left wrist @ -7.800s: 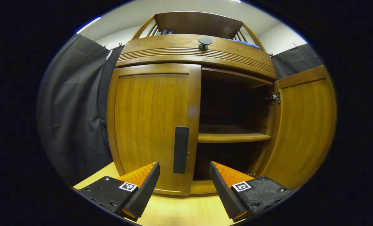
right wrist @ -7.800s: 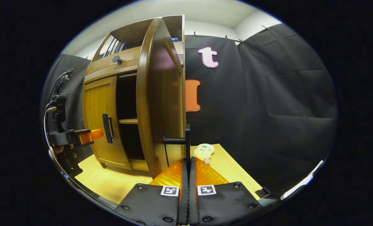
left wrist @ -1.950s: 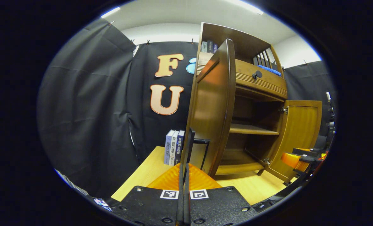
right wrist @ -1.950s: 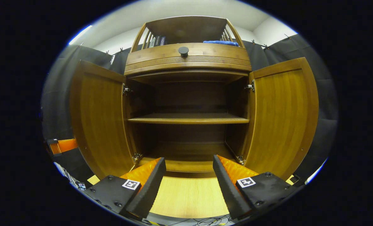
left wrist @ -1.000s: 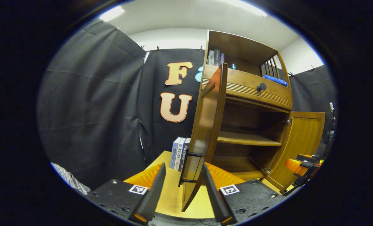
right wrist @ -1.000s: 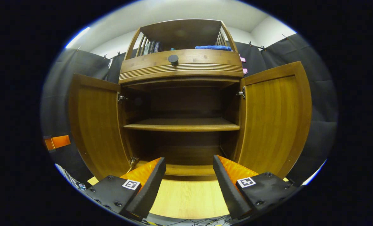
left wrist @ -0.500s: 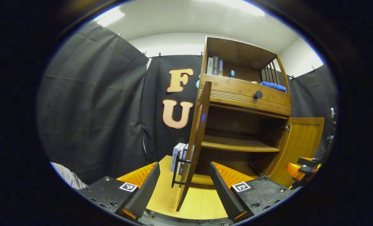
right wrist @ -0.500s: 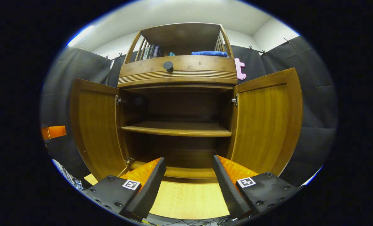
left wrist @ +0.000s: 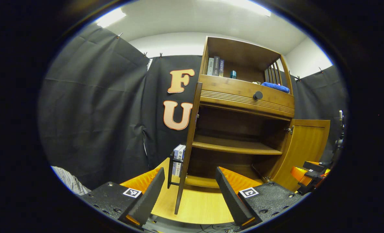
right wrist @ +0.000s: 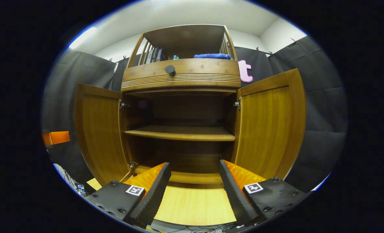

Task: Open the right door of the double-door shoe cabinet with the right hand, and open the left door with the left hand.

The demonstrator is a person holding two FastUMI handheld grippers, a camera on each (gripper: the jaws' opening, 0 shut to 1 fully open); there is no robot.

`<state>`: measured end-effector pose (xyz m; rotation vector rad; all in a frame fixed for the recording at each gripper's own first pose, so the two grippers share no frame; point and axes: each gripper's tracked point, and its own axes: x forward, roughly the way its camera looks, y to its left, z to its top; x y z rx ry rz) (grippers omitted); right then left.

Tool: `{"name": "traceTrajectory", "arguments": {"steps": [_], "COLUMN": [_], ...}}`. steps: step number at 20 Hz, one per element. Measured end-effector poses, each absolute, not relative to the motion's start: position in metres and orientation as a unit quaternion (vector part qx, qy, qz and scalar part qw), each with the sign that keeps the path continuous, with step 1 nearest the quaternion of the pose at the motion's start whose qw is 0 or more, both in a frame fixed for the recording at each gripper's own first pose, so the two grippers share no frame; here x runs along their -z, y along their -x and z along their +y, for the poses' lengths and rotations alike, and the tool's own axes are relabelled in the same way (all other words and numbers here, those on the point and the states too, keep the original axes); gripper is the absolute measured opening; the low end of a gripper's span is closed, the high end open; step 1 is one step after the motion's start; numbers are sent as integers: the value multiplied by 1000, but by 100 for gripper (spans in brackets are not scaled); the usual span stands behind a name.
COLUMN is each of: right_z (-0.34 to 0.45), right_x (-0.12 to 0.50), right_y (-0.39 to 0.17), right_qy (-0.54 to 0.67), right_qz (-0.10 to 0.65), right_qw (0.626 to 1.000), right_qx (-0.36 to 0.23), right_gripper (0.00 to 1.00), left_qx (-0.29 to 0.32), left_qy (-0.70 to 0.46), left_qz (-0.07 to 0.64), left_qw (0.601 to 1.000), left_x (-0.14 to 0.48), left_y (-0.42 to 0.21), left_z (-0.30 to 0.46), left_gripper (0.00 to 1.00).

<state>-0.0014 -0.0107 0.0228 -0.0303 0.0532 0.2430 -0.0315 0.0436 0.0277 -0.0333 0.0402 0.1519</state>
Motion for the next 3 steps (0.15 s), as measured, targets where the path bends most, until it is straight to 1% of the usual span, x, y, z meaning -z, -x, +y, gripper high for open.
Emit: {"name": "traceTrajectory", "arguments": {"steps": [3], "right_z": [-14], "right_x": [-23], "right_y": [1], "right_qy": [16], "right_qz": [26], "right_qw": [992], "right_qx": [-120], "right_gripper": [92], "left_qx": [-74], "left_qy": [16], "left_qz": [19], "left_qw": [997], "left_x": [-27], "left_y": [31], "left_z": [43], "left_gripper": [92]}}
